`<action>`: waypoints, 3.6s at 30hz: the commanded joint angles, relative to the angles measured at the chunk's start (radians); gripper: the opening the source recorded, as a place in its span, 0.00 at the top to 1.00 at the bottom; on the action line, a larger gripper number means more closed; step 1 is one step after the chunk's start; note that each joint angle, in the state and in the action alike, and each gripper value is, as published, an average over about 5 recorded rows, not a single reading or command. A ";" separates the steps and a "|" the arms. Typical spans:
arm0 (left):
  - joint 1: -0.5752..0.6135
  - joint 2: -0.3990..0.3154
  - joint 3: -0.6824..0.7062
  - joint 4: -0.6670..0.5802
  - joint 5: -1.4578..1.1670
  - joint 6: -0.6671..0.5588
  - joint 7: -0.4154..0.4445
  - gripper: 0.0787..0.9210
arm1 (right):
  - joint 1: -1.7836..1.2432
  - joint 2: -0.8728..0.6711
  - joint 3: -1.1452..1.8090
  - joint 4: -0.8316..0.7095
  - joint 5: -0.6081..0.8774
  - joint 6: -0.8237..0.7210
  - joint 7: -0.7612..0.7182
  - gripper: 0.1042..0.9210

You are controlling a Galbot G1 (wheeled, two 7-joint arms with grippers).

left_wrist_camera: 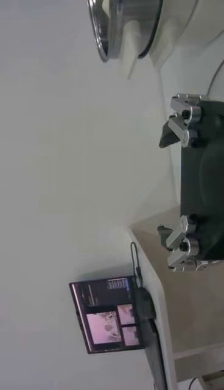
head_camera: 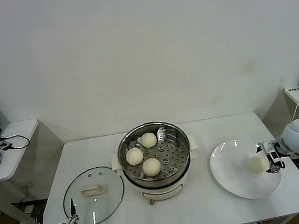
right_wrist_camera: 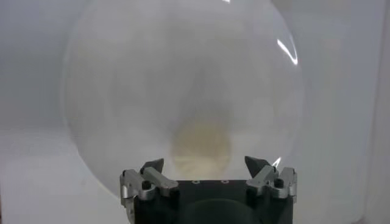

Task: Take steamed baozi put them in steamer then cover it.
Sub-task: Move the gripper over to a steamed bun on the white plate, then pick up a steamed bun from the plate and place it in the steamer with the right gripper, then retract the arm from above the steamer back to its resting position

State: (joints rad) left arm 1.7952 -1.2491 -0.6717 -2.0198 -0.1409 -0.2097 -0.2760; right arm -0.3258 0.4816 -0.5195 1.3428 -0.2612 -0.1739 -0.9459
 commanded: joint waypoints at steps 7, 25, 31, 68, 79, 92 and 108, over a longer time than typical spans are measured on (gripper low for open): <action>0.004 -0.002 -0.005 -0.002 0.000 0.000 0.000 0.12 | -0.034 0.111 0.043 -0.112 -0.032 -0.002 0.014 0.21; 0.000 -0.002 0.002 -0.001 0.000 -0.003 -0.001 0.12 | 0.166 -0.033 -0.095 0.038 0.080 -0.034 -0.048 0.36; -0.003 0.000 0.006 -0.003 0.000 -0.002 -0.001 0.12 | 0.446 -0.090 -0.301 0.193 0.257 -0.096 -0.065 0.37; -0.020 -0.015 -0.001 -0.022 -0.011 -0.002 -0.004 0.12 | 0.758 0.572 -0.730 0.118 0.751 -0.482 0.238 0.35; -0.024 -0.018 -0.001 -0.013 -0.011 -0.005 -0.006 0.12 | 0.713 0.599 -0.718 0.054 0.678 -0.475 0.236 0.35; -0.019 -0.019 -0.002 -0.015 -0.010 -0.006 -0.007 0.12 | 0.735 0.526 -0.660 0.146 0.729 -0.499 0.249 0.22; -0.055 -0.011 -0.001 0.024 -0.010 -0.018 -0.009 0.12 | 0.221 -0.009 -0.148 0.583 0.871 -0.237 0.936 0.12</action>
State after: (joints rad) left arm 1.7549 -1.2618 -0.6696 -2.0142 -0.1556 -0.2229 -0.2855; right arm 0.3799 0.8379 -1.0985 1.6535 0.5216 -0.6412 -0.5349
